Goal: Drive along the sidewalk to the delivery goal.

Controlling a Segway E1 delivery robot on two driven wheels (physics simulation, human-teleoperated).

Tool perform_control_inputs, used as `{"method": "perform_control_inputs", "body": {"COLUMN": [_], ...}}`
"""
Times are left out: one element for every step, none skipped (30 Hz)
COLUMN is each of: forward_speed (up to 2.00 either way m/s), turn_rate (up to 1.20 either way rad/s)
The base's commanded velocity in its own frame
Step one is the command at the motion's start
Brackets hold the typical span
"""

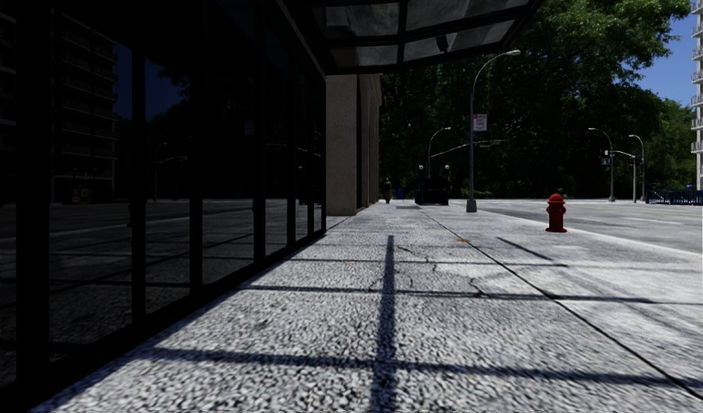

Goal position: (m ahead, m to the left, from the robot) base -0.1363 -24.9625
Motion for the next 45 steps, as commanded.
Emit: {"method": "perform_control_inputs", "body": {"forward_speed": [0.94, 0.94, 1.35, 1.60, 1.65, 1.65, 1.65, 1.69, 2.00, 2.00, 2.00, 2.00, 2.00, 2.00, 2.00, 2.00, 2.00, 2.00, 2.00, 2.00, 2.00, 2.00, 2.00, 2.00, 2.00, 2.00, 2.00, 2.00, 2.00, 2.00, 2.00, 2.00, 2.00, 2.00, 2.00, 2.00, 2.00, 2.00, 2.00, 2.00, 2.00, 2.00, 2.00, 2.00, 2.00], "turn_rate": [0.00, 0.00, 0.00, 0.00, 0.00, 0.00, 0.00, 0.00, 0.00, 0.00, 0.00, 0.00, 0.00, 0.00, 0.00, 0.00, 0.00, 0.00, 0.00, 0.00, 0.00, 0.00, 0.00, 0.00, 0.00, 0.00, 0.00, 0.00, 0.00, 0.00, 0.00, 0.00, 0.00, 0.00, 0.00, 0.00, 0.00, 0.00, 0.00, -0.11, -0.16, -0.16, -0.17, -0.18, -0.18]}}
